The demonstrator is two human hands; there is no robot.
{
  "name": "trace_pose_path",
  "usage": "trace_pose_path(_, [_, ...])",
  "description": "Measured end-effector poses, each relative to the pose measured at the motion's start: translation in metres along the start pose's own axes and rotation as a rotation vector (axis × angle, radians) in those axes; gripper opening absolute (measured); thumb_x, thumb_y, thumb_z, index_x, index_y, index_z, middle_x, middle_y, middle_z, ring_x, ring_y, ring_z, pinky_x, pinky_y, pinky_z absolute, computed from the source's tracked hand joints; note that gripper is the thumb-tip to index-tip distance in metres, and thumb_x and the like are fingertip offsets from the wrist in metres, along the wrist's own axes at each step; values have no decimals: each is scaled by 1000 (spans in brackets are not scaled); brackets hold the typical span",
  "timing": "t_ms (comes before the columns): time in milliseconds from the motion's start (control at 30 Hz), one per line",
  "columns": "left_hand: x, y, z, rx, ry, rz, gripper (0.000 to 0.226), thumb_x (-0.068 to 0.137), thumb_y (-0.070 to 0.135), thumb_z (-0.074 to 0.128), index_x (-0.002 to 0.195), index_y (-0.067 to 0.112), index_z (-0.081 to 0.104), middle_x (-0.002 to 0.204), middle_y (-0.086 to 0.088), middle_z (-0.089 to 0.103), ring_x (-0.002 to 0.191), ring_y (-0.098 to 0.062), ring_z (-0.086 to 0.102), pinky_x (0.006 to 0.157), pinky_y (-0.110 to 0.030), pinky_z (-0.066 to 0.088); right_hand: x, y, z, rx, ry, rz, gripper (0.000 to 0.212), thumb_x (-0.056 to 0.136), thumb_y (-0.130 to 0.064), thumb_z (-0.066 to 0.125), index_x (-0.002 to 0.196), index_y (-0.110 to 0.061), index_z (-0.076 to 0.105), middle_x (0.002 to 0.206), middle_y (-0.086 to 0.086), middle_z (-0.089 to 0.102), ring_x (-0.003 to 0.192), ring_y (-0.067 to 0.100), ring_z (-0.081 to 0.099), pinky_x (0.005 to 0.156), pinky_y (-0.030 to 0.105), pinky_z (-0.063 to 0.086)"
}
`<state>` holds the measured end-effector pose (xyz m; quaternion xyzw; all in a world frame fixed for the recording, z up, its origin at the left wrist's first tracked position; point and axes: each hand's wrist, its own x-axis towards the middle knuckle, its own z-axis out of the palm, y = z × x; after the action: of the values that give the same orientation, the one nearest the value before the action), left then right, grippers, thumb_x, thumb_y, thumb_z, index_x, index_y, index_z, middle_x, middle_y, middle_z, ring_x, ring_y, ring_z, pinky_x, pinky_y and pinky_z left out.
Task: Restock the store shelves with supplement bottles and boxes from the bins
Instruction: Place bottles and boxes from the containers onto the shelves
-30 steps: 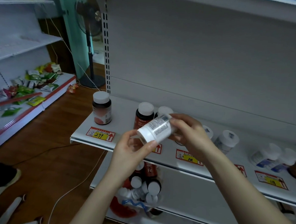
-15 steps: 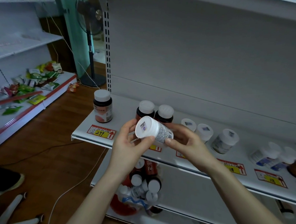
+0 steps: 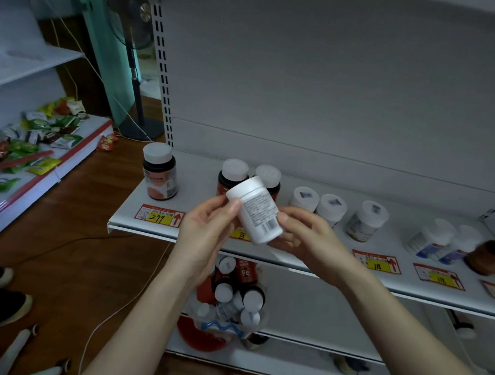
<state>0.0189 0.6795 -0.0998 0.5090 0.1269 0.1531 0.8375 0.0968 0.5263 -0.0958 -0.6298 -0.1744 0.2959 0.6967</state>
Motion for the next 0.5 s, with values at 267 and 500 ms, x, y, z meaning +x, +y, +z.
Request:
trace_pose_path(267, [0,-6,17,101,-19,-35,21,89,20,54,106,11,63,95,-5,70,89,-14,66,74,-24,55,-17,3,-5,94,54,29,22,90,-22,53,106,-11,62,97,7,70,88,21,67,76,30,56])
trace_pose_path(500, [-3,-13,30,136,15,-34,29,84,16,61,106,-2,56,91,-12,69,78,-15,68,66,-24,57,-41,20,0,-467,300,-278,48,66,-26,80,106,-35,55,111,-7,63,103,9,60,88,23,50])
